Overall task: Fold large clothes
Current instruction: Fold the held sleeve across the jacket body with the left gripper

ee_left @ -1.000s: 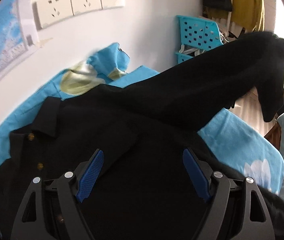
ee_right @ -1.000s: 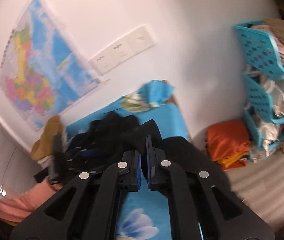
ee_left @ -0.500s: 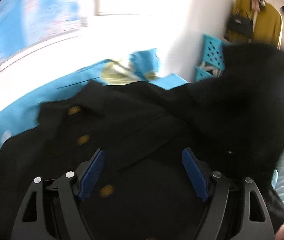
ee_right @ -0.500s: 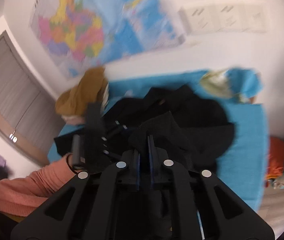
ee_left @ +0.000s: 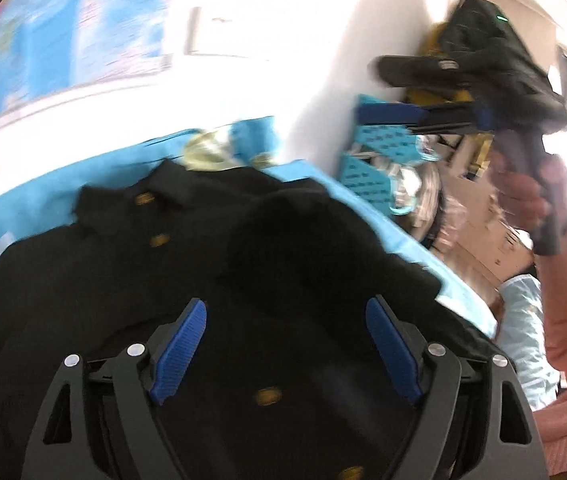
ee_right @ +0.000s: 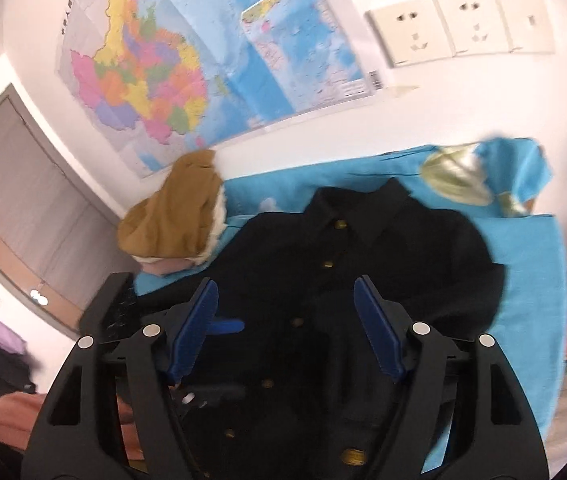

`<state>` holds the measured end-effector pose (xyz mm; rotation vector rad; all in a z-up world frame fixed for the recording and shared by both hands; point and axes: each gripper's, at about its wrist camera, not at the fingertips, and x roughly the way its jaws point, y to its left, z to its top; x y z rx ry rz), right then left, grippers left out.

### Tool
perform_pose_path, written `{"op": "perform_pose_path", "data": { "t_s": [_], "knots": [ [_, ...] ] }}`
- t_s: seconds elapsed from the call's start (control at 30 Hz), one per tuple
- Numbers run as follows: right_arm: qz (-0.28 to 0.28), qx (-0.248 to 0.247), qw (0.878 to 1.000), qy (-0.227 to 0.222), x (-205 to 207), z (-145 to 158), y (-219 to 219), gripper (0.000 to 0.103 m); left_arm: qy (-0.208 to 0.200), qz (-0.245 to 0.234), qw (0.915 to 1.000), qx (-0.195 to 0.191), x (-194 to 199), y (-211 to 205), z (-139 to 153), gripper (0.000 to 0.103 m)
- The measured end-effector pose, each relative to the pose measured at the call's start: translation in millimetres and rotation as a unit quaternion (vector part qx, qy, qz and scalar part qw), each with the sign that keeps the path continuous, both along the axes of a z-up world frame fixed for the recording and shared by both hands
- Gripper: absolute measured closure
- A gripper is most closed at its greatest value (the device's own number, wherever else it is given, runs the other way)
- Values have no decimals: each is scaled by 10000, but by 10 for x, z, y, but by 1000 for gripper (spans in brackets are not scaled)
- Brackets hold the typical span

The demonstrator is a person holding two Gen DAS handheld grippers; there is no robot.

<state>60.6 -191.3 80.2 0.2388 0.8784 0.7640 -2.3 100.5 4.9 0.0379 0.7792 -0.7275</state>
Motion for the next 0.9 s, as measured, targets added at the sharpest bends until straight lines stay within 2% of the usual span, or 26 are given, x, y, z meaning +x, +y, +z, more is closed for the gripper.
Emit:
{"op": "perform_pose_path", "data": {
  "t_s": [0.1,0.17,0.23,0.27,0.3,0.4,0.47,0.53,0.57,0.6,0.63,0.7,0.77,0.87,0.9],
  "knots": [
    [135,-418,9989,182,-119,-221,-68,23,-40,-170,9998,0,-34,-133,-12,22],
    [167,-834,9955,406,-214,-486,-46,24,19,-149,9999,-19,-7,-114,-38,22],
    [282,-1046,9915,714,-299,-753,-33,52,81,-112,9998,-114,8,-31,-37,22],
    [345,-1086,9898,854,-326,-853,-24,75,93,-84,9998,-166,17,19,-24,22],
    [397,-1025,9899,899,-345,-887,-17,81,70,-14,9997,-213,4,98,10,22],
    [666,-669,9940,559,-479,-709,116,83,7,126,9991,-393,-50,323,135,22],
    [967,-316,9942,363,-544,-523,337,82,-80,220,9975,-660,-109,552,284,22],
    [1294,-249,9910,217,-580,-432,605,77,-177,375,9950,-914,-149,759,422,22],
    [1475,-191,9887,202,-607,-415,764,68,-252,504,9925,-1084,-181,908,520,22],
    [1560,-143,9874,227,-619,-419,858,41,-323,626,9910,-1139,-209,1001,579,21],
    [1660,3,9856,328,-601,-436,960,30,-431,795,9897,-1114,-247,1091,637,20],
    [1661,23,9858,250,-559,-440,1028,32,-519,982,9888,-1000,-302,1171,679,19],
    [1517,94,9883,118,-508,-404,950,32,-426,1005,9904,-851,-358,1164,633,19],
    [1008,184,9947,-42,-418,-369,664,32,-296,796,9950,-533,-425,1003,504,18],
    [663,78,9977,-95,-350,-384,522,32,-212,622,9970,-399,-454,887,415,17]
  ]
}}
